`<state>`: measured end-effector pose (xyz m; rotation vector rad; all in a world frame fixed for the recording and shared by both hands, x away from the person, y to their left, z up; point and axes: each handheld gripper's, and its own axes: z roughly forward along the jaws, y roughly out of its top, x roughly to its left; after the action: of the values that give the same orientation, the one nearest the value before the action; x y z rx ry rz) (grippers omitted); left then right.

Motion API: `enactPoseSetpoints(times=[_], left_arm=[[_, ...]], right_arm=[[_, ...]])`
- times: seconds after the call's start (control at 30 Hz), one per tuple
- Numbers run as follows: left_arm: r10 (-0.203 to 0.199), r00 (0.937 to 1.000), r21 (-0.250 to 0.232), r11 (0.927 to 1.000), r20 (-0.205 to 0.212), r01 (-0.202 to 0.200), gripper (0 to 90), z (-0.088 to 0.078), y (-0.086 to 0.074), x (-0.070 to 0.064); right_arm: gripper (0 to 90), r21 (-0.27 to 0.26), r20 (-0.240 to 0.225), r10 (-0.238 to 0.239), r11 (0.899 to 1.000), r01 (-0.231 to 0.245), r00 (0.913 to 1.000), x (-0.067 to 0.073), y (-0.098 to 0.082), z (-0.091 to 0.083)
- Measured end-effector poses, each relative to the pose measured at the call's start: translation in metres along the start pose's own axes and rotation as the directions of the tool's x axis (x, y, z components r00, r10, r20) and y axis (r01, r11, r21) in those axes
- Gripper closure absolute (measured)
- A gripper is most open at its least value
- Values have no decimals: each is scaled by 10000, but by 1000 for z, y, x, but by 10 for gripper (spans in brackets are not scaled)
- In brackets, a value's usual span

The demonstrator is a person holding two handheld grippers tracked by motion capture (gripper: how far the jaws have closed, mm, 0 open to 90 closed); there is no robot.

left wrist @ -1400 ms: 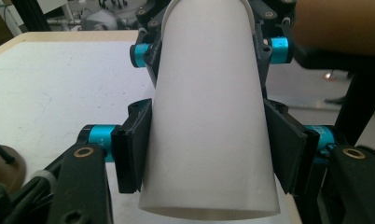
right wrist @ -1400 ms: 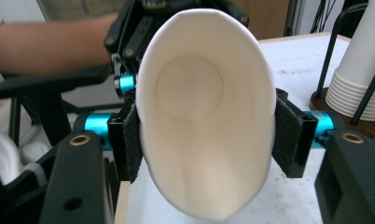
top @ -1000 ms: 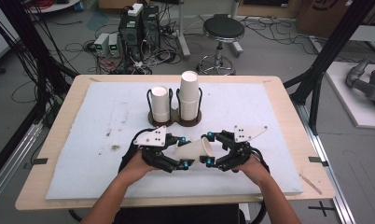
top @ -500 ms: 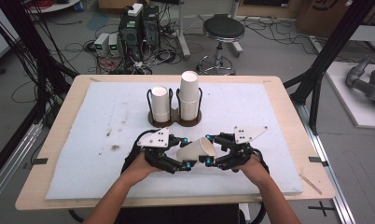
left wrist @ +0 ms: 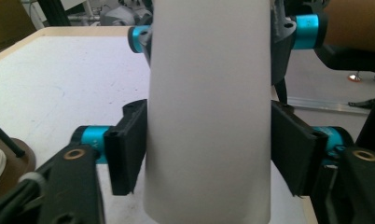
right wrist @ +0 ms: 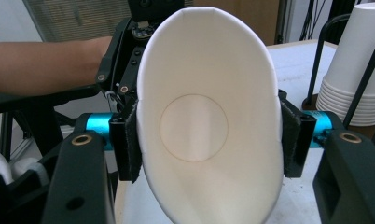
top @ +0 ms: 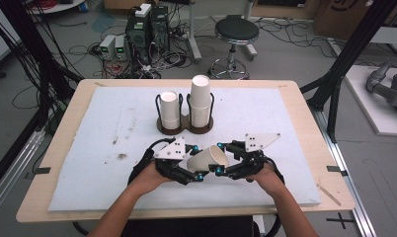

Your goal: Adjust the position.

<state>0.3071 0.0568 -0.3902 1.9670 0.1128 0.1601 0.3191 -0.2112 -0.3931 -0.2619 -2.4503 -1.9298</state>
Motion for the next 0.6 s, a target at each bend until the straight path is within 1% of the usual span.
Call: enactPoseSetpoints(times=[0.2,0.23,0.27,0.37,0.43,0.47,0.53,0.57,0.6], left_arm=[[-79,9998,26,10000,192,78,371,2,-2,0],[-143,9996,-35,9999,223,144,373,2,-3,0],[-280,9992,-198,9994,273,286,373,3,-3,0],[-617,9973,-626,9960,389,640,370,3,-5,1],[-827,9956,-951,9917,433,865,369,3,-7,2],[-964,9945,-1143,9883,419,1006,369,3,-7,2],[-1113,9930,-1463,9824,387,1159,369,1,-9,4],[-1268,9911,-1728,9761,401,1319,369,0,-9,5],[-1315,9905,-1906,9721,390,1366,369,-1,-10,6]], right_arm=[[385,5,-101,78,10000,-78,9999,0,0,0],[385,-19,-95,69,10000,-69,9999,0,0,0],[376,-42,-129,123,9999,-124,9998,0,0,0],[322,-357,-58,335,9988,-337,9994,0,1,0],[295,-619,13,365,9974,-363,9993,1,2,0],[268,-755,51,410,9963,-405,9991,1,2,-1],[250,-1023,125,519,9935,-503,9986,1,3,-2],[240,-1087,159,602,9924,-581,9981,1,3,-3],[237,-1173,188,684,9909,-658,9975,0,3,-4]])
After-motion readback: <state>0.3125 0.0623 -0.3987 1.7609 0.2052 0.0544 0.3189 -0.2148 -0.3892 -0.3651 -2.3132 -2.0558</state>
